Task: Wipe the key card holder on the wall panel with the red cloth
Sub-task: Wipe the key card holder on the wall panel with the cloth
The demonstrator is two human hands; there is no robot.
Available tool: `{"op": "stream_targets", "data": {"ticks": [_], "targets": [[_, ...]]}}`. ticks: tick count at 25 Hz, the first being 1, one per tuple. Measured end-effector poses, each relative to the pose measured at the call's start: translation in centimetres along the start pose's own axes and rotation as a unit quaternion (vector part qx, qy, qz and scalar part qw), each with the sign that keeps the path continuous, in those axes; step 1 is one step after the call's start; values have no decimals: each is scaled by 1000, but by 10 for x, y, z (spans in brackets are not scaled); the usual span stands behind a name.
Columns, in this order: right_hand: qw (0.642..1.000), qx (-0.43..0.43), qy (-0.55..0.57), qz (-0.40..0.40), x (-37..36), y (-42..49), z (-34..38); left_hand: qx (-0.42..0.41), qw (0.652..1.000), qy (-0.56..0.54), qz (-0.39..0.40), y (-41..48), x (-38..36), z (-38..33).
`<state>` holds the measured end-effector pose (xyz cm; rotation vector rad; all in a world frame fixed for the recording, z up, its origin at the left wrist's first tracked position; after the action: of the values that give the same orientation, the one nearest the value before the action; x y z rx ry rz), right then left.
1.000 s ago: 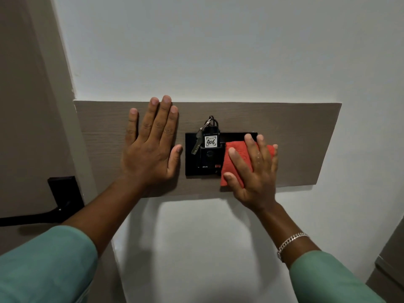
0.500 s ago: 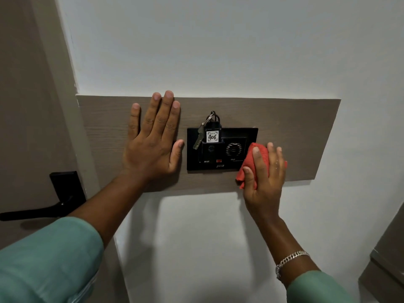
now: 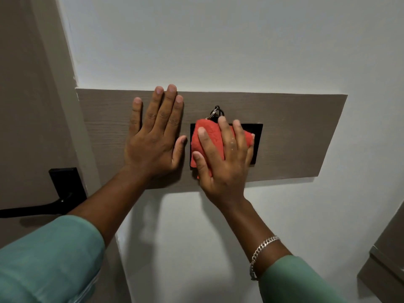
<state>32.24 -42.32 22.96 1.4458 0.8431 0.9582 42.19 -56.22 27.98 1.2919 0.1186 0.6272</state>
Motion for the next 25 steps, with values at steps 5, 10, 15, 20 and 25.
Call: {"op": "stream_targets", "data": {"ticks": [5, 10, 15, 20, 25], "targets": [[996, -90, 1, -18, -2, -10, -26, 4, 1000, 4, -2, -2, -2, -2], [998, 51, -31, -3, -7, -11, -7, 2, 1000, 0, 8, -1, 0, -1], [999, 36, -16, 34, 8, -16, -45, 6, 1000, 3, 12, -1, -1, -2], [993, 87, -43, 68, 16, -10, -28, 19, 998, -10, 56, 2, 11, -5], [984, 107, -15, 142, 46, -17, -64, 188, 951, -246, 19, -6, 48, -61]]}}
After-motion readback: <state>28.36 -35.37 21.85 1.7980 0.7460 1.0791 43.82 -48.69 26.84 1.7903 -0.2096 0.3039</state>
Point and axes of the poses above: each hand's wrist, its own y-axis towards the middle knuckle, its own x-axis out of the back of the hand, z = x × y, the point moved 1 cm from there along y, towards the middle knuckle, and after that the axes turned 11 degrees about -y, right-handed, at the moved point
